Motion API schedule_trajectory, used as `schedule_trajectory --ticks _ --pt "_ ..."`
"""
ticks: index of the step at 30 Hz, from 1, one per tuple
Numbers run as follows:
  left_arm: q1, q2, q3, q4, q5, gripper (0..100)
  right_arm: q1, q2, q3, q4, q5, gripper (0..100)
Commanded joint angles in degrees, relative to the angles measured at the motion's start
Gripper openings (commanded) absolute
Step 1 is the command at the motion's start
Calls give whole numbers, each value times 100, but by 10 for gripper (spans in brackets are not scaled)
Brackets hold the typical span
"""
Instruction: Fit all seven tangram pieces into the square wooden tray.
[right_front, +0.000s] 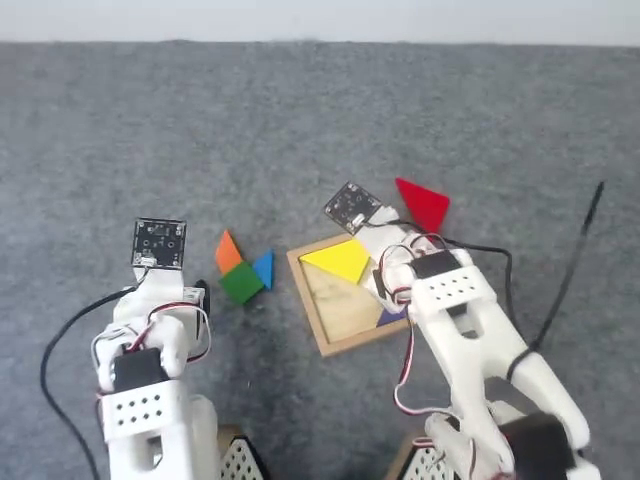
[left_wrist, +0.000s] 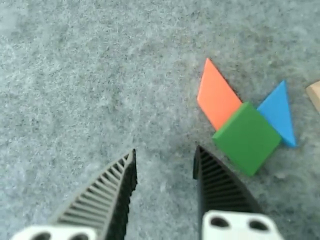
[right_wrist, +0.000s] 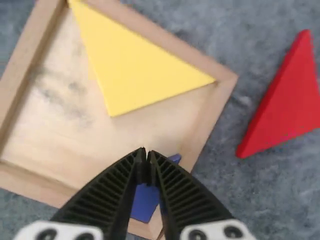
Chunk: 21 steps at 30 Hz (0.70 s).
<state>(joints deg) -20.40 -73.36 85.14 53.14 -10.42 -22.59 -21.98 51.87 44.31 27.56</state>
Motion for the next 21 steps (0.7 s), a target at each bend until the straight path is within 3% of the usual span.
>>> schedule_trajectory --ticks 1,3,6,15,21 --pt "35 -97 -40 18 -62 173 207 -382 -290 -145 -352 136" --pt "35 -97 -40 18 -62 173 251 -233 -281 -321 -369 196" --pt "35 -97 -40 18 -62 173 286 251 -404 -585 -360 204" --pt "35 -97 -40 18 -62 173 655 1921 -1433 -602 -352 156" --pt "35 -97 -40 18 -70 173 620 2492 -2145 154 -396 44"
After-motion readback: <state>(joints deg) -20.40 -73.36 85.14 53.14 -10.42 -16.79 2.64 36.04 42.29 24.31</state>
